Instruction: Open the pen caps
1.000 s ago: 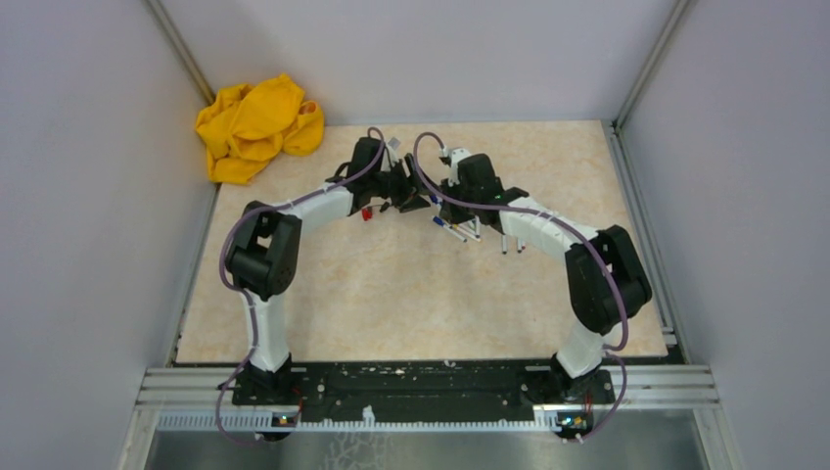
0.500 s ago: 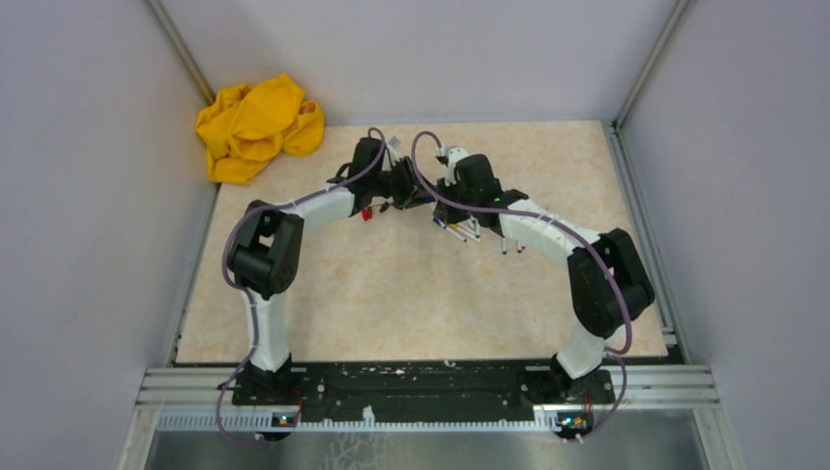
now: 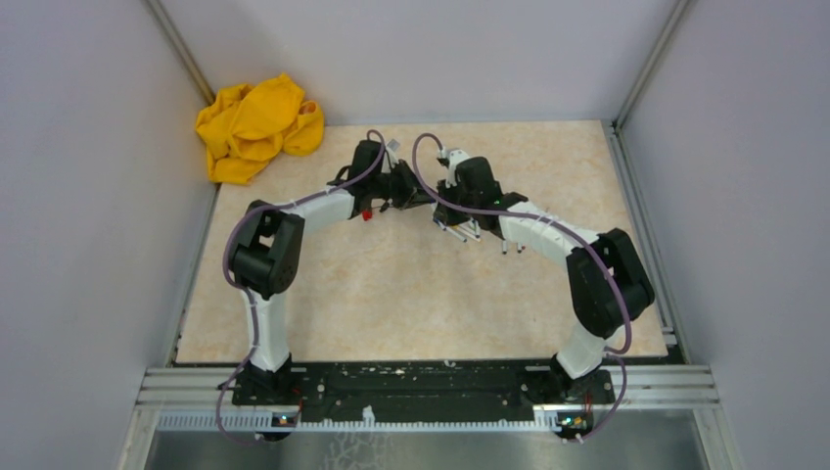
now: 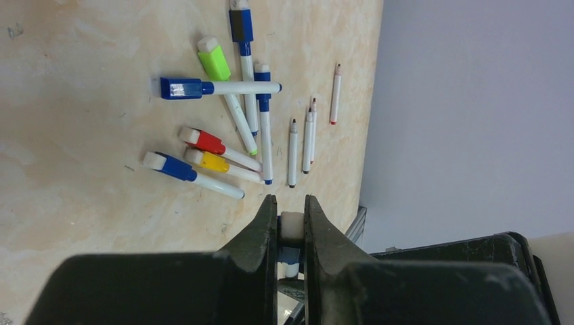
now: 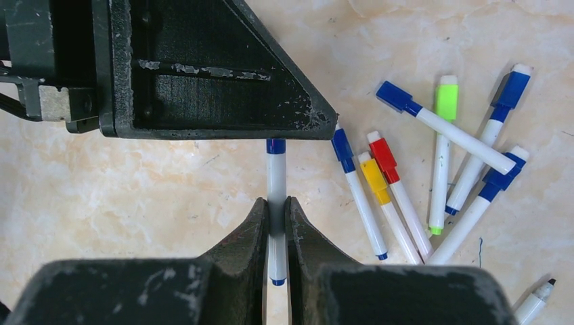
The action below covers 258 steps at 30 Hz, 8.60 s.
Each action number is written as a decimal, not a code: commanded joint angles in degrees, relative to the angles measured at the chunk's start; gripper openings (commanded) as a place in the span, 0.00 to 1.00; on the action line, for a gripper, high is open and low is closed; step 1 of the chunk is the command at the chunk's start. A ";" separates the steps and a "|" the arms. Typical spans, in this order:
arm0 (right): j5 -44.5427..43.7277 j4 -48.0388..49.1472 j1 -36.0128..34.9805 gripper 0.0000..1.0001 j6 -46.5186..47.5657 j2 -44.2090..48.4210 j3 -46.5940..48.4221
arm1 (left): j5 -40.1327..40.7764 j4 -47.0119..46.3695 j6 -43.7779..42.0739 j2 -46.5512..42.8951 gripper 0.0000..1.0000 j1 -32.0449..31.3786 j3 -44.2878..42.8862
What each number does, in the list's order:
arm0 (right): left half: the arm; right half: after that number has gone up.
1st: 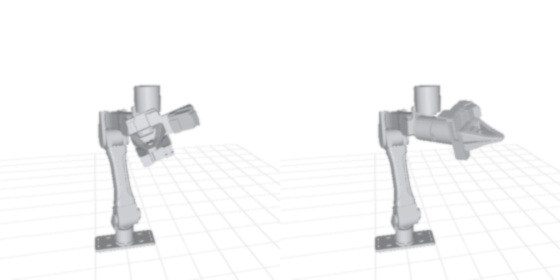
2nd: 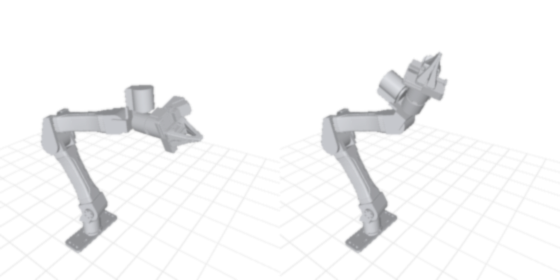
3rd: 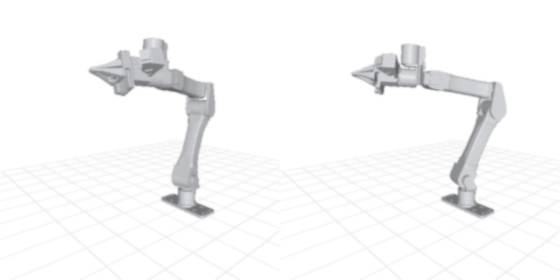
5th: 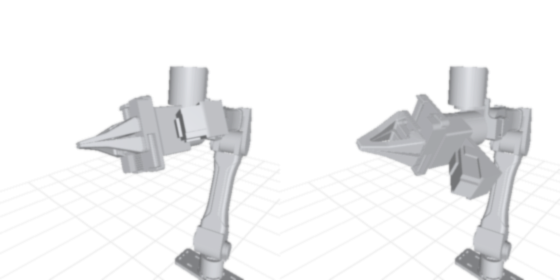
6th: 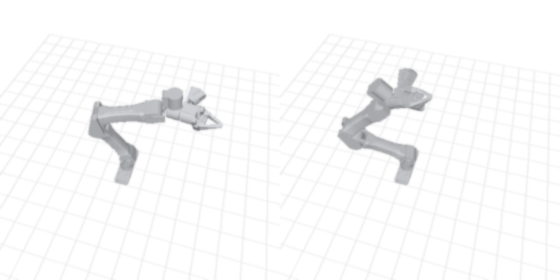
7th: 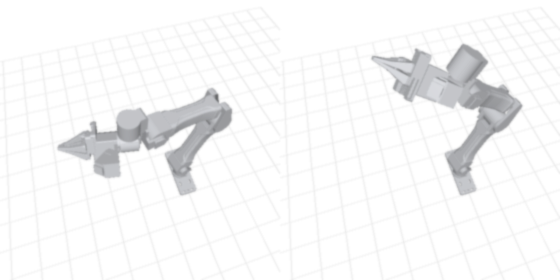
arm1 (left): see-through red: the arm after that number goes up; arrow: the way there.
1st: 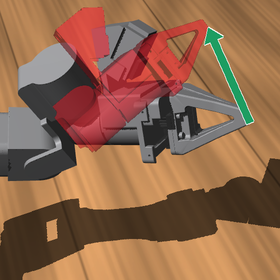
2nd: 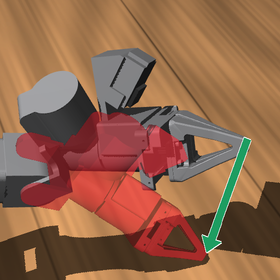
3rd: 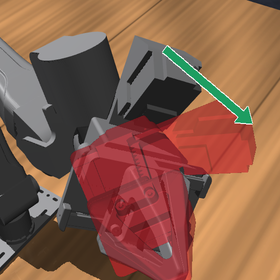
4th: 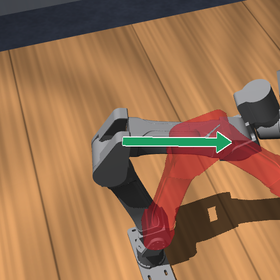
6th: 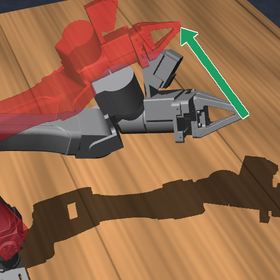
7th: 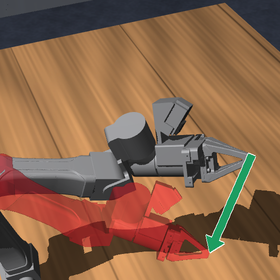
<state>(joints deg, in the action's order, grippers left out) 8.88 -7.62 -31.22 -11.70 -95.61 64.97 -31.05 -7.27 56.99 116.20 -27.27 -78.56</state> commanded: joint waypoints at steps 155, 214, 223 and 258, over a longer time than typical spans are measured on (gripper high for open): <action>-1.74 -14.09 6.52 0.41 30.42 -25.32 23.84 | 13.09 16.31 -9.89 -6.43 0.60 11.36 -2.75; -5.07 -7.86 5.65 0.13 28.07 -13.86 14.89 | 10.45 14.00 -7.52 -5.31 0.60 9.58 -2.07; -4.50 -7.56 5.65 0.08 27.81 -13.51 14.58 | 10.00 13.90 -7.20 -4.93 0.60 8.90 -3.27; -6.09 6.66 -0.73 0.00 21.20 1.58 0.19 | 1.65 9.41 2.25 1.04 0.64 1.64 -7.30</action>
<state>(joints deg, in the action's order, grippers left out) 4.78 -5.45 -31.05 10.20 -98.48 65.36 -28.80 2.31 57.08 116.75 -25.04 -84.62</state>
